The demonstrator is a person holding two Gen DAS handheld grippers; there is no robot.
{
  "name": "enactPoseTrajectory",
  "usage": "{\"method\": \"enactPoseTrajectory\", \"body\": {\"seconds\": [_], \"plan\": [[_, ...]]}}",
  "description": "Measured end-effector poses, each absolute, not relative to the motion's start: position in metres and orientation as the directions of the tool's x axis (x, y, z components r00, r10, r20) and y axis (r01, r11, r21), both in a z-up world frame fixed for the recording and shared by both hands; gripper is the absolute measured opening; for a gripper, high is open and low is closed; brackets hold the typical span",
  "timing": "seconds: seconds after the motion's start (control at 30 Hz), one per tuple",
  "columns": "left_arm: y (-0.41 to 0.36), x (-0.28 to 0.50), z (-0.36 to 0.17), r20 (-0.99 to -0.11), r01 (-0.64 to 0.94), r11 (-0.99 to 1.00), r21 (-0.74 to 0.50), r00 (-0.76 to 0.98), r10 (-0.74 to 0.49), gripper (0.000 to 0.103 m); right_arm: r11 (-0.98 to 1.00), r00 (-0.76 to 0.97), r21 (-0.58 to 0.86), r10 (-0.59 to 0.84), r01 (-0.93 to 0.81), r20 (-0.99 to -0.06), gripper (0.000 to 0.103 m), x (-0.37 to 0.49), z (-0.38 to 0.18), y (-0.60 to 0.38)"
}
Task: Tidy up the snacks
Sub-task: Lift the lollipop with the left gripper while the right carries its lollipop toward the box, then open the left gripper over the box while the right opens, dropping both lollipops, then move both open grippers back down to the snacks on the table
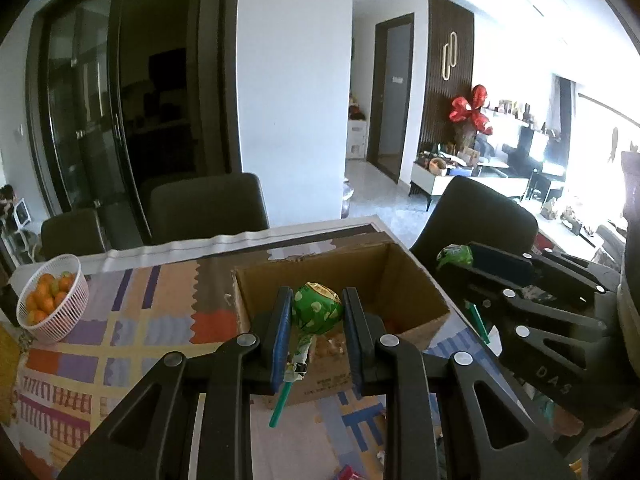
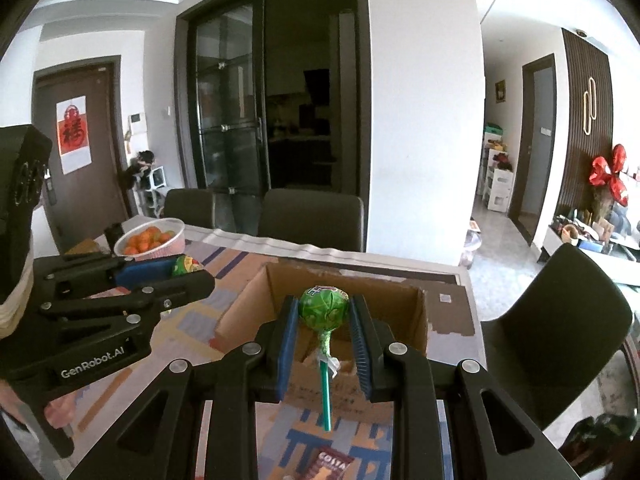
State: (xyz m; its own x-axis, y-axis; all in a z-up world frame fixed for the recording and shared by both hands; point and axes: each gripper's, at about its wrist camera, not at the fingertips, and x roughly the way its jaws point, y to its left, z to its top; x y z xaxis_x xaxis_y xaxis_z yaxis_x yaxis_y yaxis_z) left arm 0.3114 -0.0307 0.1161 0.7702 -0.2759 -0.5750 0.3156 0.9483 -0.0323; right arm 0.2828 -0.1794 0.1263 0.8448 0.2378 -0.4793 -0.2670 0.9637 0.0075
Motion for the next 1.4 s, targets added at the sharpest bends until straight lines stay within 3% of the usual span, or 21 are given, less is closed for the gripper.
{"method": "enactPoseTrajectory", "body": {"seconds": [0.7,0.8,0.87,0.9,0.93,1.4], "plan": [[-0.047,0.398,0.086,-0.647,0.273,0.962,-0.029,0.728,-0.226,0.026,0.977,0.8,0.02,0.187,-0.214,-0.57,0.027,0.368,0.099,-0.187],[-0.047,0.399,0.083,-0.648,0.257,0.966,-0.02,0.732,-0.208,0.039,0.978,0.794,0.03,0.185,-0.206,-0.579,0.028,0.376,0.096,-0.189],[-0.046,0.396,0.083,-0.643,0.25,0.968,-0.006,0.741,-0.195,0.042,0.983,0.794,0.031,0.166,-0.182,-0.586,0.038,0.378,0.094,-0.192],[-0.045,0.393,0.083,-0.64,0.245,0.969,-0.002,0.745,-0.19,0.044,0.984,0.794,0.029,0.159,-0.175,-0.587,0.052,0.378,0.094,-0.193],[-0.044,0.391,0.084,-0.639,0.243,0.97,-0.003,0.746,-0.189,0.045,0.986,0.798,0.025,0.15,-0.167,-0.583,0.056,0.377,0.095,-0.192],[-0.034,0.315,0.102,-0.561,0.236,0.972,0.007,0.806,-0.191,0.065,0.991,0.86,-0.029,0.101,-0.134,-0.501,0.063,0.31,0.113,-0.193]]}}
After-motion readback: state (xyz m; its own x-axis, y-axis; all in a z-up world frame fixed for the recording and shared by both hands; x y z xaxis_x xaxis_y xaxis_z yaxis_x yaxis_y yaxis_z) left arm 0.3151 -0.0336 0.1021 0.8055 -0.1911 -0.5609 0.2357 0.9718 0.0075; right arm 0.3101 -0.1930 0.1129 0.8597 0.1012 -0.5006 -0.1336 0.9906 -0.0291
